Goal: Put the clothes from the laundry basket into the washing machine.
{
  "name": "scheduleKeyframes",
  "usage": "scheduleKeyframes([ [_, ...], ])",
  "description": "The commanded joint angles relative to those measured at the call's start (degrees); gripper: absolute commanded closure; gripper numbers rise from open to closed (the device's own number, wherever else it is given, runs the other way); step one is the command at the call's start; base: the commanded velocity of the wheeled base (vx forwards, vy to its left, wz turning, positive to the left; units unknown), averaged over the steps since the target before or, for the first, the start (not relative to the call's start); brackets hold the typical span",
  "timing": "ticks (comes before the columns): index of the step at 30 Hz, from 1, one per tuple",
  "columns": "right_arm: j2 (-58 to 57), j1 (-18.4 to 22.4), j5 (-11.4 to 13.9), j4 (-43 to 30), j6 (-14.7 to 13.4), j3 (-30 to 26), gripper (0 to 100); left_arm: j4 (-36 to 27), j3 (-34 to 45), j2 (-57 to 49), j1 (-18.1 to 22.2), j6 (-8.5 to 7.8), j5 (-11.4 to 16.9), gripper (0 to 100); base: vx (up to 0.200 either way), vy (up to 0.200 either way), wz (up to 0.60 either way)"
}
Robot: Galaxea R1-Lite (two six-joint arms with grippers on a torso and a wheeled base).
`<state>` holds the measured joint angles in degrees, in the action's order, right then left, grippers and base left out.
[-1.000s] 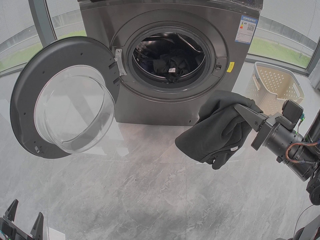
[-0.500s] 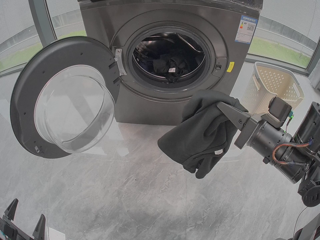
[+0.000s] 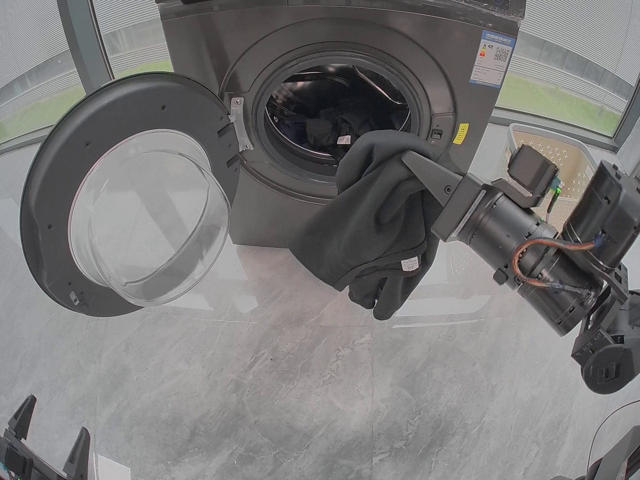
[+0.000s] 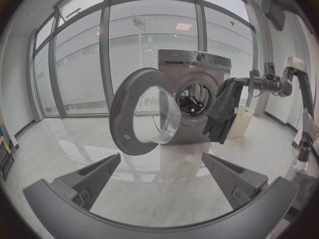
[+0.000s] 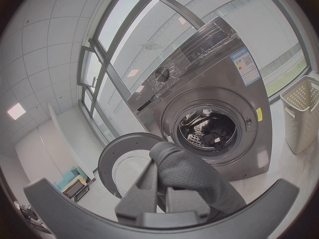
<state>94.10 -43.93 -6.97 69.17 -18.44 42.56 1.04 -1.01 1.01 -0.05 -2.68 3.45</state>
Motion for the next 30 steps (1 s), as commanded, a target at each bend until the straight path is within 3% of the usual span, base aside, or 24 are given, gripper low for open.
scheduleKeyframes([
  [1, 4.4, 0.3, 0.5, 0.6, 0.0, 4.3, 100, 6.8, -14.5, 6.5, 0.0, 6.46, 0.8, 0, 0.000, 0.000, 0.00],
  [2, 4.9, 0.3, 0.5, 0.6, 0.0, 4.7, 100, 6.3, -15.4, 8.3, -0.3, 6.29, 1.6, 0, 0.000, 0.000, 0.00],
  [4, 7.1, 0.2, 0.5, 1.2, 0.0, 5.8, 100, 5.7, -15.7, 14.0, -1.9, 6.11, 9.8, 0, 0.000, 0.000, 0.00],
  [5, 7.4, 0.2, 0.5, 1.7, 0.0, 6.0, 100, 5.7, -15.5, 15.6, -2.1, 6.11, 12.1, 0, 0.000, 0.000, 0.00],
  [6, 7.4, 0.2, 0.5, 1.7, 0.0, 6.0, 100, 5.7, -15.5, 15.6, -2.1, 6.11, 12.1, 0, 0.000, 0.000, 0.00],
  [7, 8.9, 0.3, 0.6, 4.2, 0.1, 7.7, 100, 6.3, -15.1, 24.3, -2.9, 6.02, 22.8, 0, 0.000, 0.000, 0.00],
  [9, 9.6, 0.4, 0.6, 4.9, 0.1, 9.1, 100, 8.2, -15.2, 30.5, -2.9, 6.11, 27.6, 0, 0.000, 0.000, 0.00],
  [12, 9.3, 0.3, 1.0, 3.8, 0.3, 9.9, 100, 14.8, -15.3, 41.1, -4.3, 5.76, 31.4, 0, 0.000, 0.000, 0.00],
  [17, 9.5, 0.4, 2.1, 3.7, 0.2, 9.8, 100, 27.9, -15.2, 56.3, -12.5, 6.20, 31.4, 0, 0.000, 0.000, 0.00],
  [18, 9.7, 0.6, 2.2, 3.7, 0.2, 9.9, 100, 27.9, -15.2, 56.3, -12.5, 6.20, 31.4, 0, 0.000, 0.000, 0.00],
  [19, 9.8, 0.9, 2.4, 3.6, -0.1, 10.6, 100, 32.6, -15.1, 61.1, -15.2, 6.29, 31.1, 0, 0.000, 0.000, 0.00],
  [21, 9.9, 1.2, 2.8, 3.3, -1.3, 12.0, 100, 36.1, -15.5, 65.4, -17.3, 6.37, 29.8, 0, 0.000, 0.000, 0.00],
  [25, 10.0, 2.4, 2.8, 1.1, -2.4, 14.7, 100, 40.6, -18.1, 74.5, -18.4, 6.37, 28.0, 0, 0.000, 0.000, 0.00],
  [30, 9.5, 1.9, 2.3, -0.6, -3.9, 16.7, 100, 46.9, -20.3, 85.1, -19.6, 6.64, 28.0, 0, 0.000, 0.000, 0.00],
])
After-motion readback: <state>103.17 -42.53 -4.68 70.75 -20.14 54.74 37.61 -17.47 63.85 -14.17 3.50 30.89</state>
